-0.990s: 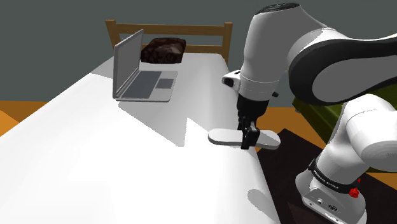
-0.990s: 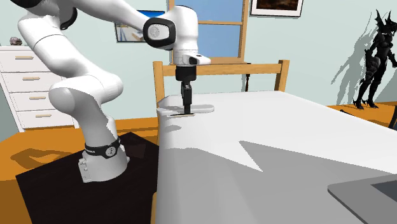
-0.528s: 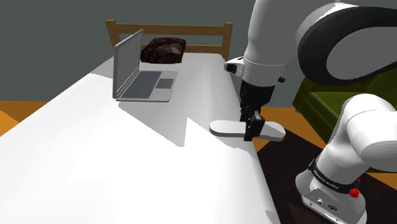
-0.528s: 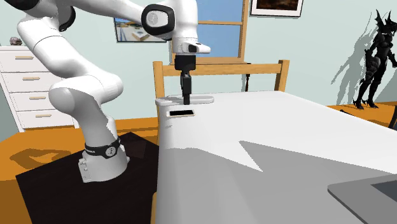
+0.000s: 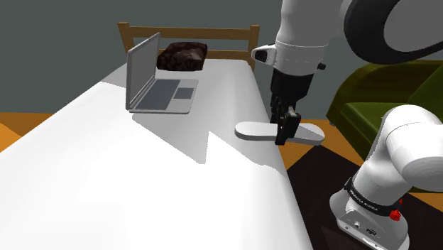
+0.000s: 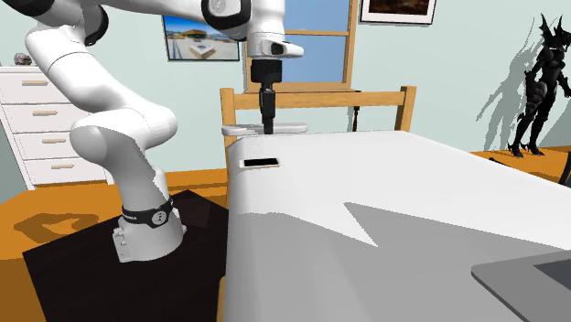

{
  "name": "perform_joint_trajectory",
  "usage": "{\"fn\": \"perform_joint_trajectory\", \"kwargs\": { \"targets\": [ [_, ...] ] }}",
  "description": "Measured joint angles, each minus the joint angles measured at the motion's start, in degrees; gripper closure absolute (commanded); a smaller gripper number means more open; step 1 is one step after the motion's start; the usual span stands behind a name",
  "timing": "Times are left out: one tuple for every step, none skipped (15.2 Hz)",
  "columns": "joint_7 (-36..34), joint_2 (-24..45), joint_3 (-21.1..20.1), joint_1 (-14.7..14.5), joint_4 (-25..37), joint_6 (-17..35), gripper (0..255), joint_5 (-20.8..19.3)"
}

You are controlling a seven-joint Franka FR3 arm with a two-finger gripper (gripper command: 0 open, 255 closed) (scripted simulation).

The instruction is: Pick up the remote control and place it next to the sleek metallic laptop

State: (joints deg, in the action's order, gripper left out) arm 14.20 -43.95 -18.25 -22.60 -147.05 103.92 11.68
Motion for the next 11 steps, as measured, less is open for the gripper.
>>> {"fn": "perform_joint_trajectory", "kwargs": {
  "targets": [
    [-0.15,0.16,-0.01,0.04,0.83,-0.65,255,-0.06],
    [-0.23,0.03,0.07,0.03,1.40,-1.36,255,-0.12],
    [-0.18,-0.16,0.32,0.09,2.19,-2.33,255,-0.29],
    [-0.18,-0.11,0.45,0.16,2.92,-3.01,255,-0.42],
    [-0.18,-0.25,0.64,0.20,3.72,-3.95,255,-0.56],
    [-0.22,-0.12,0.73,0.27,4.55,-4.66,255,-0.68],
    [-0.11,-0.01,0.97,0.39,5.37,-5.39,255,-0.88],
    [-0.25,0.10,0.97,0.41,6.18,-6.07,255,-0.92],
    [-0.24,-0.02,1.17,0.45,7.05,-7.06,255,-1.07],
    [-0.27,-0.06,1.27,0.47,7.63,-7.68,255,-1.14],
    [-0.23,-0.06,1.44,0.53,8.32,-8.39,255,-1.27]
  ]
}}
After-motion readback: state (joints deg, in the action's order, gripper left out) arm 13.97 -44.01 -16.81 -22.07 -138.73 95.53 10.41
